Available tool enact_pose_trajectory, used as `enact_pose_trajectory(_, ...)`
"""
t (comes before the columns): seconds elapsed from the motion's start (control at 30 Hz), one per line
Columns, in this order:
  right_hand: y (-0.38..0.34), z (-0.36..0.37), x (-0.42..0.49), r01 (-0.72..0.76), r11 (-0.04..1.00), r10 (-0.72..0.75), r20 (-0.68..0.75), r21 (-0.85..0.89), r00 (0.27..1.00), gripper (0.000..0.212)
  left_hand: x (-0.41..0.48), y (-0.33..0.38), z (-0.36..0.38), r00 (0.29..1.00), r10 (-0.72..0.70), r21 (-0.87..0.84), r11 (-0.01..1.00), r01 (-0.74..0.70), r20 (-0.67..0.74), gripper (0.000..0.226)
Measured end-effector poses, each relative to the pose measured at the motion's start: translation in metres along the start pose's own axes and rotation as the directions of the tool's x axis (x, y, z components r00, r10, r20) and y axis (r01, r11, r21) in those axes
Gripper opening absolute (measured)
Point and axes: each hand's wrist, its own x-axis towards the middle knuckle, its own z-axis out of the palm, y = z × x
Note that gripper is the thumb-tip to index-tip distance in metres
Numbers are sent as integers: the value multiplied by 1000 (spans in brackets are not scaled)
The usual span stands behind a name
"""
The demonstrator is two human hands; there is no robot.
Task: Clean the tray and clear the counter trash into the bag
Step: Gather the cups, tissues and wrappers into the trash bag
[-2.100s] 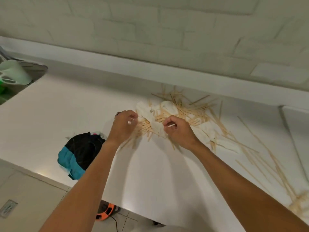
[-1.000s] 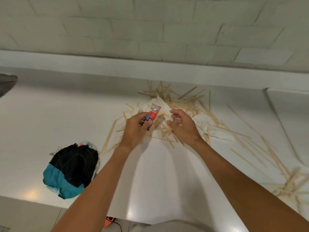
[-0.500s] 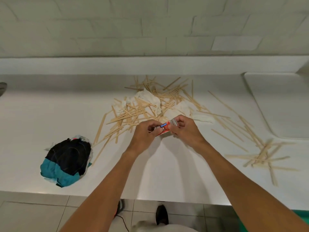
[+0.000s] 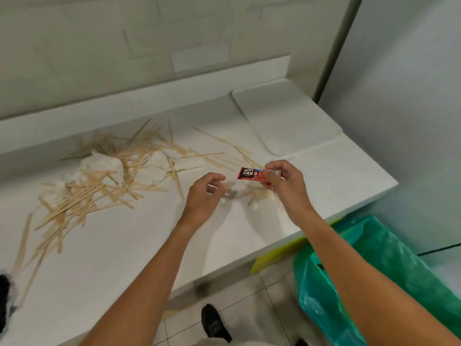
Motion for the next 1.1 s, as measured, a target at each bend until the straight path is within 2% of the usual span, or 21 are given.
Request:
enact_pose_trajectory(0.17,-2,-128,-21,44,999,-38,-282,15,959,5,-7,41,104,977,105,31,993,-112,184,9)
enact_pose_trajectory(0.3,11,-230,-52,32,999,-11,-477,37,879,9,-27,67,187,934,136,71,983,-169,331,10)
enact_pose_trajectory(0.57,98,-374,-134,-313,948,210,-640,-50,739,14,-68,80,315,784,267,145,900,-410,560,17)
enact_pose_trajectory(0.63,121,-398,-149,-442,894,295,-652,-70,699,15,-79,78,338,733,274,195,853,-485,623,23)
enact_pose_trajectory(0.73,143,-421,-168,-657,736,418,-653,-165,632,17,-95,73,361,668,220,277,786,-553,711,37)
enact_pose_trajectory(0.8,151,-428,-174,-696,686,453,-624,-212,637,20,-103,71,369,640,165,334,741,-582,751,45)
enact_pose_trajectory(0.9,151,-427,-171,-659,709,445,-566,-251,694,22,-109,68,371,637,176,378,677,-632,750,48)
enact_pose_trajectory(1.0,134,-409,-152,-565,771,404,-459,-294,791,22,-103,71,354,669,208,407,654,-637,713,48)
enact_pose_trajectory(1.1,107,-378,-124,-406,820,285,-327,-404,901,21,-87,72,320,739,259,449,655,-608,622,45)
